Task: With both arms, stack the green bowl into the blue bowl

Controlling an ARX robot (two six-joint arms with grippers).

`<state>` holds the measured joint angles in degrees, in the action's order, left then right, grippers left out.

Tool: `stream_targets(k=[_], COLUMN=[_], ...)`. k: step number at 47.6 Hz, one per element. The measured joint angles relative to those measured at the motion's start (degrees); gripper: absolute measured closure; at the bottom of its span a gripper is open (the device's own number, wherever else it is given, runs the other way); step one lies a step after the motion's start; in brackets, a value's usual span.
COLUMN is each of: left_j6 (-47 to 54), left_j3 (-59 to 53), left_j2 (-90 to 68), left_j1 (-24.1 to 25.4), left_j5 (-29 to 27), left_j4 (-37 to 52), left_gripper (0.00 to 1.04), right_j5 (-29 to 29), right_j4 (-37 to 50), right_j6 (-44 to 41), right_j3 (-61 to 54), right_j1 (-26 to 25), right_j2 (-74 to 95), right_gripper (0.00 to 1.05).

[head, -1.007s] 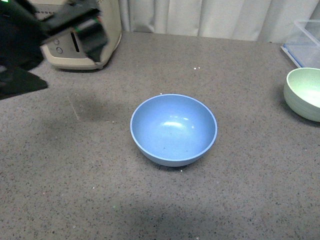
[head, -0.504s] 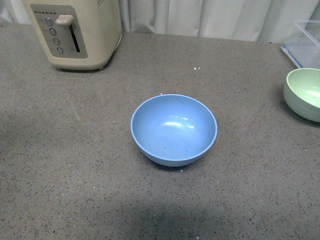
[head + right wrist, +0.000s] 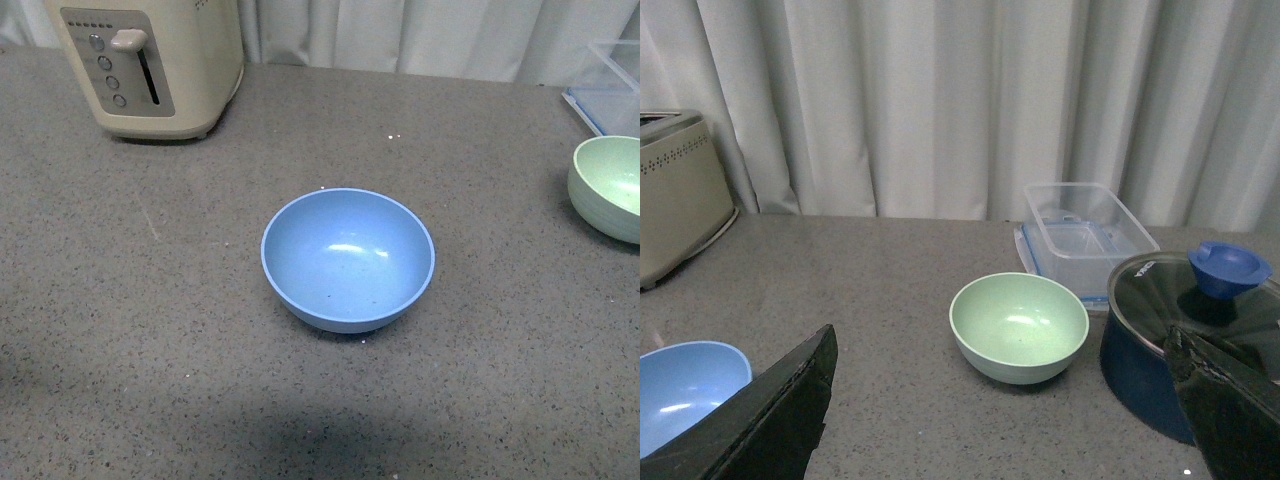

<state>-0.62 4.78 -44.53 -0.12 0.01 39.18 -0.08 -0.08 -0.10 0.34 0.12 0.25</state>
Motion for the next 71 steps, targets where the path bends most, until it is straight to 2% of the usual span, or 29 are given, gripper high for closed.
stream_targets(k=[5, 9, 28, 60, 64, 71], left_j6=[0.15, 0.17, 0.20, 0.20, 0.22, 0.22], left_j3=[-1.40, -3.65, -3.69, -3.69, -3.69, -3.69], left_j2=[5.01, 6.38, 20.87, 34.82, 42.91, 44.22], left_j1=[0.00, 0.00, 0.00, 0.00, 0.00, 0.00], left_j5=[-0.02, -0.02, 0.00, 0.00, 0.00, 0.00], left_j4=[-3.37, -2.01, -15.52, -29.24, -38.58, -39.06], left_gripper=[1.01, 1.01, 1.01, 1.01, 1.01, 1.01], right_j5=[0.02, 0.00, 0.02, 0.02, 0.04, 0.00], right_j4=[0.00, 0.00, 0.00, 0.00, 0.00, 0.00], right_j6=[0.00, 0.00, 0.00, 0.00, 0.00, 0.00], right_j3=[0.00, 0.00, 0.00, 0.00, 0.00, 0.00], right_j1=[0.00, 0.00, 0.00, 0.00, 0.00, 0.00], right_j2=[0.00, 0.00, 0.00, 0.00, 0.00, 0.00], right_gripper=[0.09, 0.09, 0.09, 0.09, 0.09, 0.09])
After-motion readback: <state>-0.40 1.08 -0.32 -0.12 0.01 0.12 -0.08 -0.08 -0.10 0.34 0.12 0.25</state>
